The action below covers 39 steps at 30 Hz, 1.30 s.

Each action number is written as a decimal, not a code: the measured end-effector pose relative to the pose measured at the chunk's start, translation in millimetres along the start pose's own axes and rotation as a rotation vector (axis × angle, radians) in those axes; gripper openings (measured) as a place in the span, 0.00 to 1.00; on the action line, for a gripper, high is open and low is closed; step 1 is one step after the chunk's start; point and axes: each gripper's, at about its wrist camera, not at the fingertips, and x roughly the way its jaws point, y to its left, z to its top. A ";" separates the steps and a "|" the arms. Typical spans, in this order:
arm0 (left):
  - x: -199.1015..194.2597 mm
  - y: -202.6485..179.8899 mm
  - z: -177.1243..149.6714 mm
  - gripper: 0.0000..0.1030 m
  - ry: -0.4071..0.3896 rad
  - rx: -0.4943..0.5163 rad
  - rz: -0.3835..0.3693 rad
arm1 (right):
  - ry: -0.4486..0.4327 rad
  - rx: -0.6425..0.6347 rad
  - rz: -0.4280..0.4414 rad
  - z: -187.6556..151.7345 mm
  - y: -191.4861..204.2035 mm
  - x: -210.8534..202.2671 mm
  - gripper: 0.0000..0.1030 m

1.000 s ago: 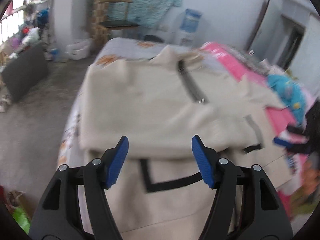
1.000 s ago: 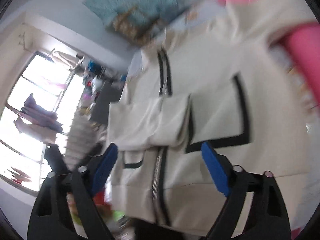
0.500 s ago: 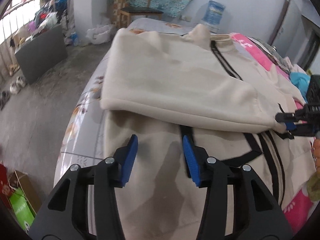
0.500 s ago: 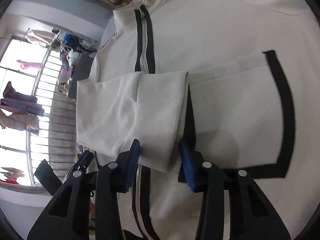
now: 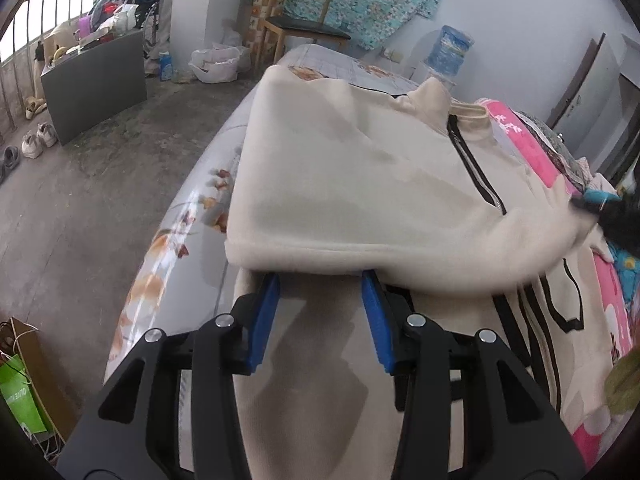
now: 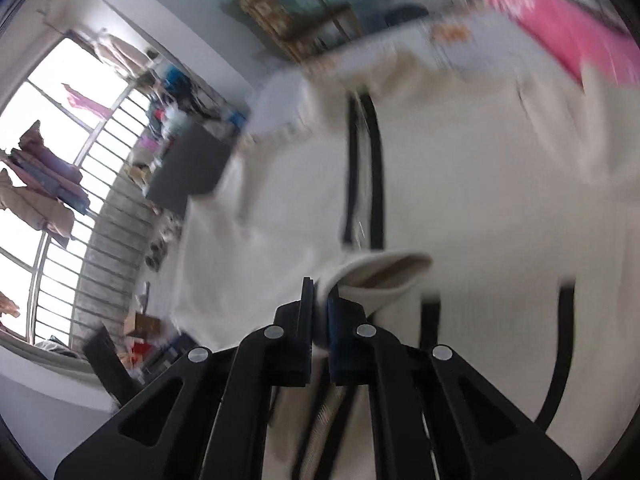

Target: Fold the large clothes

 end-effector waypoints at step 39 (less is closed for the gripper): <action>31.7 -45.1 27.0 0.36 0.046 0.373 0.349 | 0.094 -0.024 -0.342 52.5 -123.9 38.5 0.08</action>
